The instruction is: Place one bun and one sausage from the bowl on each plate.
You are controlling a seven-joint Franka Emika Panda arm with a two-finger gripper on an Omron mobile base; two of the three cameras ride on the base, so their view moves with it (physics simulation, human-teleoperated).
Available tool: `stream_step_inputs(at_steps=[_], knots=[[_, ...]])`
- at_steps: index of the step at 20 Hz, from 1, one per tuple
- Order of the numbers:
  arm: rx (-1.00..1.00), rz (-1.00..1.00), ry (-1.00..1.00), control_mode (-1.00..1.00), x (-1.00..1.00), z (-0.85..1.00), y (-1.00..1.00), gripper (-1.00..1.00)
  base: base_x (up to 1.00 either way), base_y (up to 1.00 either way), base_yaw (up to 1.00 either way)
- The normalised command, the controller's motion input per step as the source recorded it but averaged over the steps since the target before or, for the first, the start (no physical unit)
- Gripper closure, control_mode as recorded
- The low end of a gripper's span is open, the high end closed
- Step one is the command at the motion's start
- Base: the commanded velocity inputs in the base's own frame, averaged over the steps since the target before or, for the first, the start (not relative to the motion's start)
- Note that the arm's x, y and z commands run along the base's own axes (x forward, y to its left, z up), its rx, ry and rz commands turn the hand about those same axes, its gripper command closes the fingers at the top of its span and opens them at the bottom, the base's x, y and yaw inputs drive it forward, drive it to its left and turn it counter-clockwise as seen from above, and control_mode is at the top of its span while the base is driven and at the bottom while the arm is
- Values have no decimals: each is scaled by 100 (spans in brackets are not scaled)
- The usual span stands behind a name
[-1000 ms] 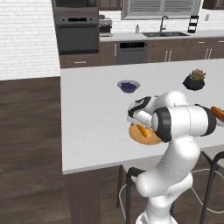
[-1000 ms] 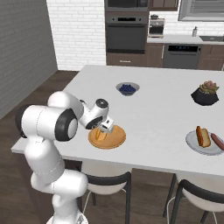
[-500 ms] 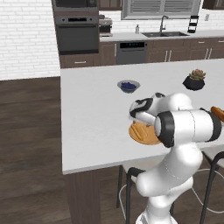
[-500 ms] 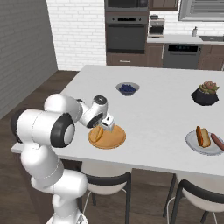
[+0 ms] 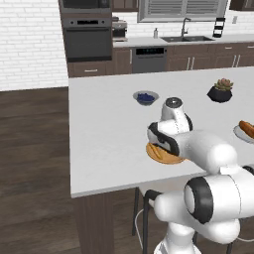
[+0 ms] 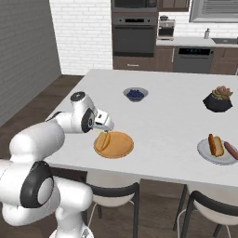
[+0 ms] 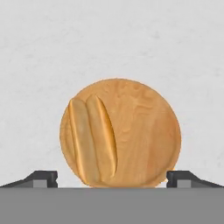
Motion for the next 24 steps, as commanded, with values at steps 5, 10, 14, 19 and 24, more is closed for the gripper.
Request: stream_step_inputs(at_steps=[5,10,14,19,24], knots=[[-21,0,0,-100,-92,100,10,-100,0,0,0],[1,0,1,-100,-98,100,0,-100,0,0,0],[17,0,9,-100,-91,64,1,-100,0,0,0],[31,2,-4,-100,-98,36,0,-100,0,0,0],[3,11,-4,-100,-84,3,8,-100,0,0,0]])
